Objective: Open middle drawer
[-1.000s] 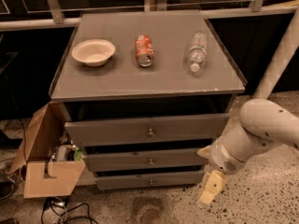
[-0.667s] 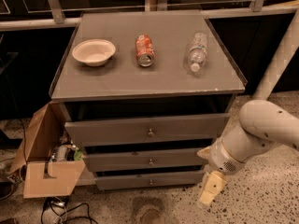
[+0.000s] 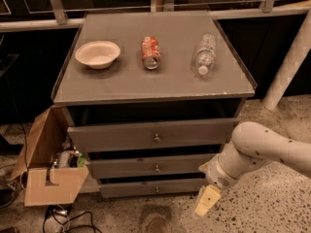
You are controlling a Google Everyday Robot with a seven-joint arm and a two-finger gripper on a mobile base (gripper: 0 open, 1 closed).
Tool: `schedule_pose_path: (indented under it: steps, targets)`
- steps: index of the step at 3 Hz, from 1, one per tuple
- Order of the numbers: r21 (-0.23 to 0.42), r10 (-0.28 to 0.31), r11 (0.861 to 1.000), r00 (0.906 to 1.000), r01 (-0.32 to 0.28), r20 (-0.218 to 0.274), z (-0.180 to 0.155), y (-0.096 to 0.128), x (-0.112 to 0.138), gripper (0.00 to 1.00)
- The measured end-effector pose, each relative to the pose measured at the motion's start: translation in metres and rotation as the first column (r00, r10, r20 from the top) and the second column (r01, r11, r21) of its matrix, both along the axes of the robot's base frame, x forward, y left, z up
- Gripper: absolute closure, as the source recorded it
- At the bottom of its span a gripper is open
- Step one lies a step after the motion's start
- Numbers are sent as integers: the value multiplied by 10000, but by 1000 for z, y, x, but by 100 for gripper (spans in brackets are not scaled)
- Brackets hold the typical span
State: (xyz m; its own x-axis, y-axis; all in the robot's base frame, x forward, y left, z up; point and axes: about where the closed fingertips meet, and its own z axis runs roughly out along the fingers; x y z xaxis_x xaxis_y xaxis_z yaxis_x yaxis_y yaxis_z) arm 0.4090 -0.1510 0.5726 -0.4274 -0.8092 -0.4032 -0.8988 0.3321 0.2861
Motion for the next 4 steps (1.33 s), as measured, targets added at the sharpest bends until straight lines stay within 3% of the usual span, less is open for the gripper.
schedule_pose_path:
  steps: [1, 2, 3, 4]
  targets:
    - [-115, -425, 9990, 9985, 430, 351, -20, 3, 27, 0]
    - [-115, -424, 9990, 9985, 429, 354, -20, 3, 27, 0]
    - [-155, -266, 9995, 9949, 282, 974, -23, 4, 31, 0]
    - [241, -229, 9995, 9864, 193, 1629, -32, 5, 54, 0]
